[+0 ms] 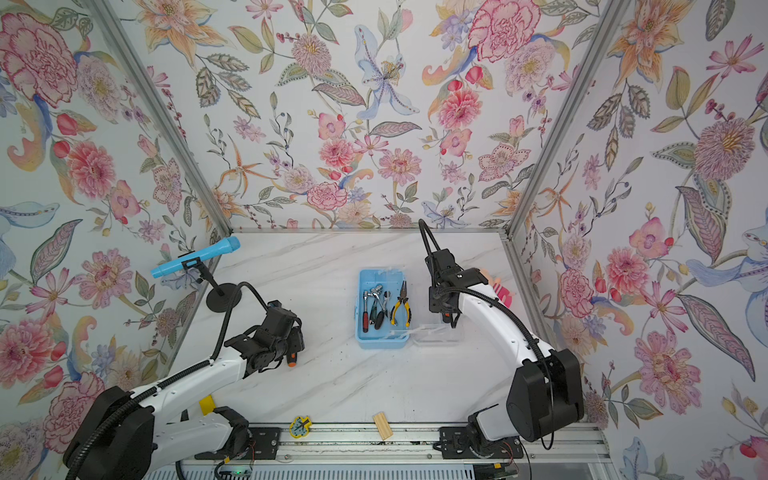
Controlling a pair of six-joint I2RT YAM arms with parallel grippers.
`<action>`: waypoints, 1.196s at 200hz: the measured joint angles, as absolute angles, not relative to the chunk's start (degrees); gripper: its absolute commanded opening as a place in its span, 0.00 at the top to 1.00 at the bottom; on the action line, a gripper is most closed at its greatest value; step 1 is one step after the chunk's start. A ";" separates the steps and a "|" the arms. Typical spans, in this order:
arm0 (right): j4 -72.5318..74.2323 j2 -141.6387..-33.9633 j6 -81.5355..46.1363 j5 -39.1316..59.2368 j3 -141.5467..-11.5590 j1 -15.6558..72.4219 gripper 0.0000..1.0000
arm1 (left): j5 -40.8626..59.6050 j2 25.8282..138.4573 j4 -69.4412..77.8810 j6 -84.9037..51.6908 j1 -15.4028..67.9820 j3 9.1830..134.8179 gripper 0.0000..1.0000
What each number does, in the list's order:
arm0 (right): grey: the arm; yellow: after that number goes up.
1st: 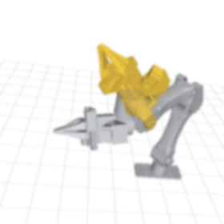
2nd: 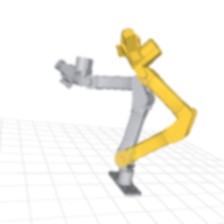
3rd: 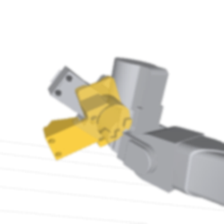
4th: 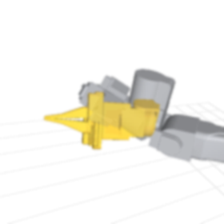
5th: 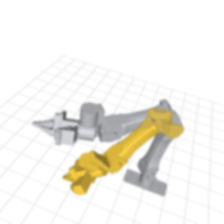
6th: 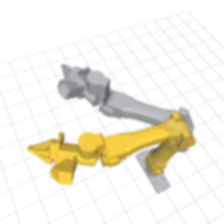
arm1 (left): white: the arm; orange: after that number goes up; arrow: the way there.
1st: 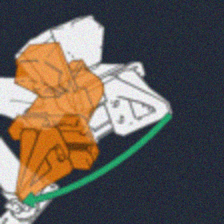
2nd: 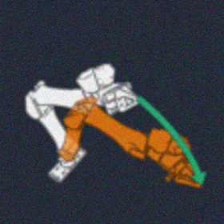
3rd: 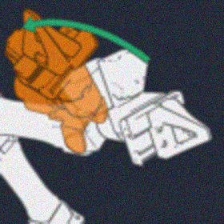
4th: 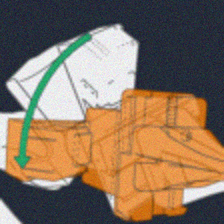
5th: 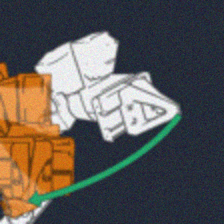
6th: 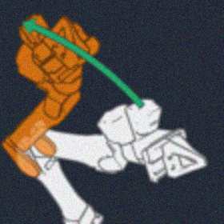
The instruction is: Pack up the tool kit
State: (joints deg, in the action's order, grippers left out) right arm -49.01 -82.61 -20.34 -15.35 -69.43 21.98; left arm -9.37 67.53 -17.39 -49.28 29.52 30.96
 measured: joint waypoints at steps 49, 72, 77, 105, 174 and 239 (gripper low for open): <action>-46.85 -80.71 -20.34 -12.03 -69.67 21.98 0.50 | -9.43 70.74 -18.55 -49.71 29.52 30.96 0.45; -45.58 -80.71 -20.34 -10.70 -69.67 21.98 0.50 | -9.45 70.87 -18.46 -49.95 29.52 30.96 0.46; -45.34 -80.71 -20.34 -10.46 -69.67 21.98 0.50 | -9.45 71.00 -18.41 -49.95 29.52 30.96 0.46; -44.34 -80.71 -20.34 -9.34 -69.65 21.98 0.51 | -9.47 72.69 -18.35 -49.93 29.52 30.96 0.46; -42.15 -80.73 -20.36 -7.44 -68.82 21.98 0.53 | -10.66 78.26 -16.69 -48.66 29.08 32.18 0.59; -41.04 -80.73 -20.82 -5.82 -68.45 21.98 0.53 | -10.48 80.47 -15.22 -46.57 28.03 34.30 0.86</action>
